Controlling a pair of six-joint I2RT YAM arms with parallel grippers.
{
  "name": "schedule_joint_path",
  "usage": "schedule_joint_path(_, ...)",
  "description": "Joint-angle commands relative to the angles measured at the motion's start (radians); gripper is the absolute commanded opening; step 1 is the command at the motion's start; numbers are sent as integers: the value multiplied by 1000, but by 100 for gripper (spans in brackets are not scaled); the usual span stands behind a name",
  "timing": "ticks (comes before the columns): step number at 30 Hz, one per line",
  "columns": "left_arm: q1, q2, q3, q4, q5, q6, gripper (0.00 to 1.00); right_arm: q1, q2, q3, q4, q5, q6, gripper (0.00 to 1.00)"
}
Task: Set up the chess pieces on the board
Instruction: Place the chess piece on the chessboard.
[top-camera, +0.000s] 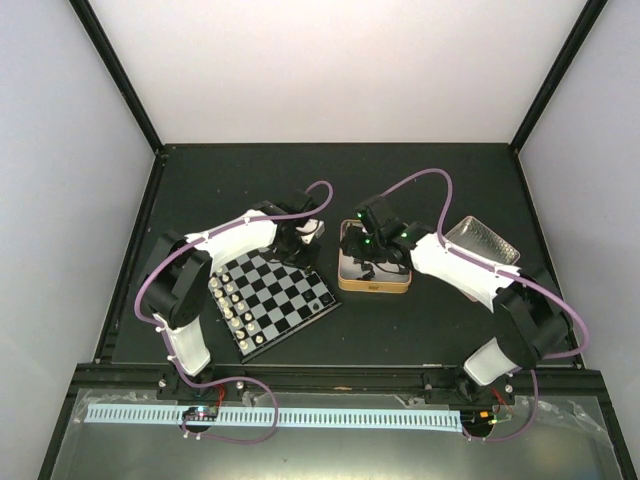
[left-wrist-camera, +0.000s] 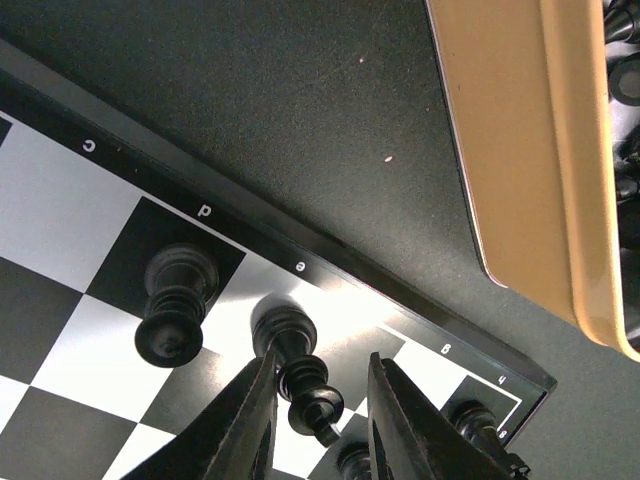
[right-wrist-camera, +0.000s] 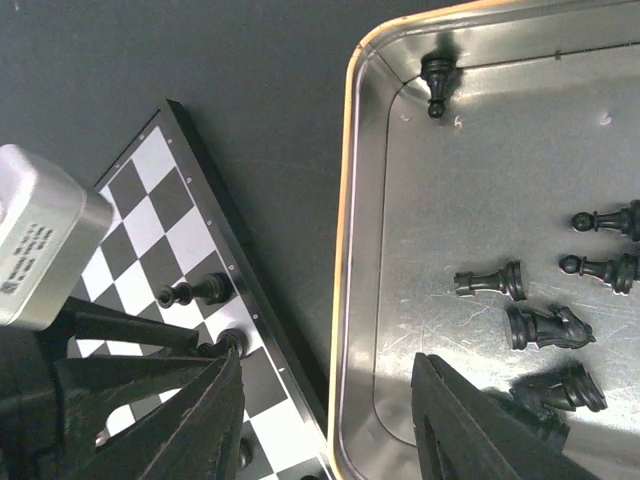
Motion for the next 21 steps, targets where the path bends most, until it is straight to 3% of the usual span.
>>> schedule_joint_path(1, -3, -16, 6, 31, 9, -18, 27, -5, -50, -18, 1, 28, 2, 47)
schedule_joint_path(5, -3, -26, 8, 20, -31, -23, 31, -4, -79, -23, -15, 39, 2, 47)
schedule_joint_path(13, -3, -33, -18, 26, -51, -31, 13, -6, -121, -52, -18, 49, 10, 47)
schedule_joint_path(21, -3, -20, -11, 29, -94, -35, 12, -5, -135, -66, -20, 50, 14, 47)
